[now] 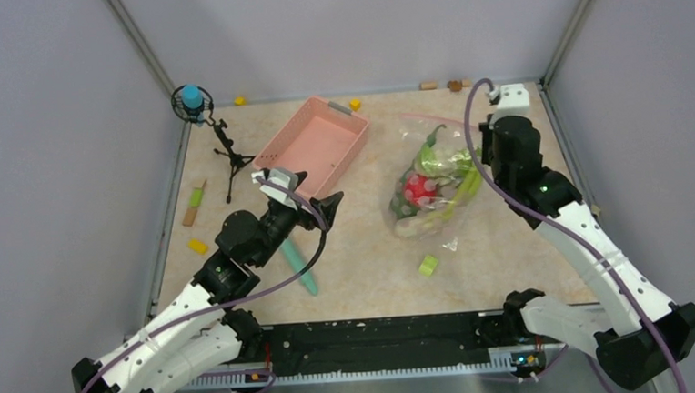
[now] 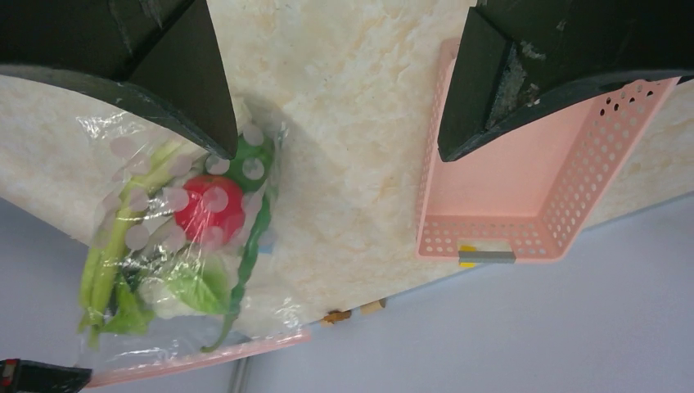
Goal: Place the food in the zip-top bag and seal the zipper
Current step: Place the zipper food storage bag at the center of the board.
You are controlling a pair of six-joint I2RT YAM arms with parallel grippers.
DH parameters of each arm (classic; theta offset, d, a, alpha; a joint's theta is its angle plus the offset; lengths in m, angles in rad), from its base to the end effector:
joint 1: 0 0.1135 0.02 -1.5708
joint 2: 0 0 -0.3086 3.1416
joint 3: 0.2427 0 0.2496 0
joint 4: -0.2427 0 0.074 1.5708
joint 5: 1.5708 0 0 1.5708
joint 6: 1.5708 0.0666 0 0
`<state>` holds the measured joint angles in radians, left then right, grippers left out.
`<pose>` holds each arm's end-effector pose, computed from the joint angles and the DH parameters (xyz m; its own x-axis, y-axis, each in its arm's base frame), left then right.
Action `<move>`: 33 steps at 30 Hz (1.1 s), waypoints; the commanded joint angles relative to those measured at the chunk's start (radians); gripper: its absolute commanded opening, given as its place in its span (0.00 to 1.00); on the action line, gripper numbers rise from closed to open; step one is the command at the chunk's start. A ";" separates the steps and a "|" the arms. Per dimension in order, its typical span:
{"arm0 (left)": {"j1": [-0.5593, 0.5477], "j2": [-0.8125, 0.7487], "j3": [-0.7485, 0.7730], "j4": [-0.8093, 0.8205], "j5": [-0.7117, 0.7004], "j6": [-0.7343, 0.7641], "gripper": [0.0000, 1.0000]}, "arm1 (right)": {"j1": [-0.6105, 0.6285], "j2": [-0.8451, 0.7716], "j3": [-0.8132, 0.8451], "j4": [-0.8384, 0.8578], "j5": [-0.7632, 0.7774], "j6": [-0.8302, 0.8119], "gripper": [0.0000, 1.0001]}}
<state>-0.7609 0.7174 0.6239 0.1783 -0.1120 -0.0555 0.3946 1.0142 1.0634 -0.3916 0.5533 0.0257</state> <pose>0.1311 -0.1146 0.3654 0.0277 -0.1025 -0.9943 0.6071 0.7920 -0.0647 0.2157 0.0519 0.4035 -0.3065 -0.1040 -0.9462 0.1378 0.9787 -0.1522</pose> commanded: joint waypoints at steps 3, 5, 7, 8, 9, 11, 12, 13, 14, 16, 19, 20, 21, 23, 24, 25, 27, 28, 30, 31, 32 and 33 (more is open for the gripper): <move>0.003 0.037 0.003 0.073 -0.045 -0.013 0.97 | -0.183 -0.095 -0.056 0.045 0.120 0.120 0.00; 0.005 0.043 0.003 0.076 -0.064 -0.016 0.97 | -0.223 -0.093 -0.071 0.051 0.150 0.118 0.00; 0.004 0.046 0.002 0.078 -0.082 -0.014 0.97 | -0.245 -0.086 -0.082 0.051 0.220 0.109 0.00; 0.004 0.049 0.001 0.079 -0.092 -0.014 0.97 | -0.257 -0.083 -0.087 0.051 0.257 0.109 0.00; 0.005 0.051 0.000 0.080 -0.098 -0.013 0.97 | -0.273 -0.084 -0.096 0.052 0.291 0.108 0.00; 0.004 0.053 -0.005 0.082 -0.125 -0.020 0.97 | -0.292 -0.084 -0.115 0.054 0.349 0.104 0.00; 0.004 0.054 -0.011 0.088 -0.148 -0.026 0.97 | -0.298 -0.084 -0.127 0.060 0.384 0.103 0.00; 0.005 0.056 -0.018 0.095 -0.169 -0.028 0.97 | -0.302 -0.083 -0.140 0.066 0.422 0.103 0.00; 0.005 0.057 -0.024 0.102 -0.187 -0.030 0.97 | -0.308 -0.084 -0.154 0.073 0.456 0.104 0.00; 0.004 0.059 -0.025 0.104 -0.216 -0.030 0.97 | -0.316 -0.083 -0.190 0.097 0.497 0.102 0.01; 0.005 0.054 -0.019 0.091 -0.241 -0.032 0.97 | -0.332 -0.071 -0.234 0.106 0.497 0.125 0.04; 0.005 0.050 -0.019 0.091 -0.251 -0.034 0.97 | -0.334 -0.067 -0.248 0.106 0.491 0.136 0.04; 0.005 0.045 -0.021 0.092 -0.257 -0.034 0.97 | -0.339 -0.065 -0.261 0.105 0.488 0.147 0.06; 0.005 0.040 -0.023 0.090 -0.257 -0.031 0.97 | -0.343 -0.060 -0.272 0.080 0.481 0.185 0.09; 0.005 0.038 -0.023 0.091 -0.254 -0.032 0.97 | -0.345 -0.059 -0.275 0.069 0.479 0.199 0.10; 0.005 0.038 -0.024 0.090 -0.252 -0.032 0.97 | -0.349 -0.060 -0.278 0.062 0.480 0.212 0.10; 0.005 0.041 -0.022 0.089 -0.255 -0.033 0.97 | -0.354 -0.063 -0.277 0.041 0.484 0.236 0.14; 0.005 0.043 -0.022 0.088 -0.260 -0.035 0.97 | -0.356 -0.066 -0.274 0.030 0.487 0.250 0.18; 0.004 0.046 -0.019 0.087 -0.265 -0.036 0.97 | -0.355 -0.074 -0.268 0.012 0.489 0.275 0.33; 0.004 0.046 -0.018 0.086 -0.265 -0.037 0.97 | -0.355 -0.079 -0.266 0.005 0.487 0.288 0.40; 0.004 0.046 -0.018 0.086 -0.260 -0.039 0.97 | -0.355 -0.084 -0.263 -0.002 0.481 0.298 0.48; 0.004 0.043 -0.019 0.085 -0.251 -0.040 0.97 | -0.356 -0.090 -0.260 -0.011 0.473 0.307 0.53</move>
<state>-0.7601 0.7742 0.6064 0.2180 -0.3595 -0.0807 0.0502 0.9562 0.7742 -0.3744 1.0126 0.2630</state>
